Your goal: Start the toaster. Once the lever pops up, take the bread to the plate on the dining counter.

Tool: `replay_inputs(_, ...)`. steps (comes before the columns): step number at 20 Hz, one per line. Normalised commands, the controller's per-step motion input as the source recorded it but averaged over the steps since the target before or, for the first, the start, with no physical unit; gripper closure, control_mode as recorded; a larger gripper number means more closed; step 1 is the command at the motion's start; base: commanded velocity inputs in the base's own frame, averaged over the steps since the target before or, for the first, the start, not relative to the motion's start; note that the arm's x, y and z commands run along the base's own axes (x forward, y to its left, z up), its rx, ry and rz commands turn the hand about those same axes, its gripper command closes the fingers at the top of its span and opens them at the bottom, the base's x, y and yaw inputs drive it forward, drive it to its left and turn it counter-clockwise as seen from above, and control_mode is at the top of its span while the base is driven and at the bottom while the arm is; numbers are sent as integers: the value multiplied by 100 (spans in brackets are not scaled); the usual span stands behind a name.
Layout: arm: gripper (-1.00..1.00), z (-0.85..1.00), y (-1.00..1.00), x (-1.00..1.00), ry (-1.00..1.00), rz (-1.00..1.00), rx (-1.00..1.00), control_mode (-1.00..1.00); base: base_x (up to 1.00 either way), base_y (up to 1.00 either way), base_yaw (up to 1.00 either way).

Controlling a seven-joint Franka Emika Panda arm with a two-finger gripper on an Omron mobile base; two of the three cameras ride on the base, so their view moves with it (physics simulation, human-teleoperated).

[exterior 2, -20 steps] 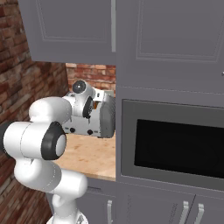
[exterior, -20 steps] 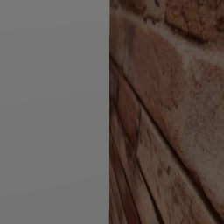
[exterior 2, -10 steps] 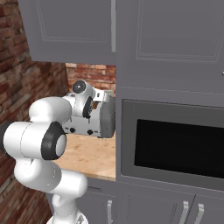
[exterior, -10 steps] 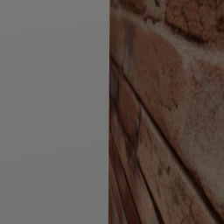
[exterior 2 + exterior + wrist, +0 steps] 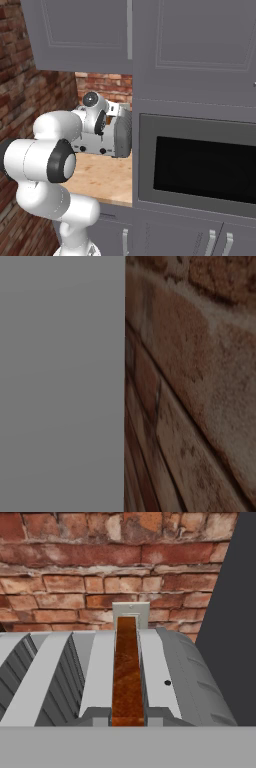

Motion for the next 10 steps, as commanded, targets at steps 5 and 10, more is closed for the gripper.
replay_inputs(5,100,0,0,0,0,0,0,-100,0,0,0)
replay_inputs(10,100,0,0,0,0,0,0,-100,0,0,0)
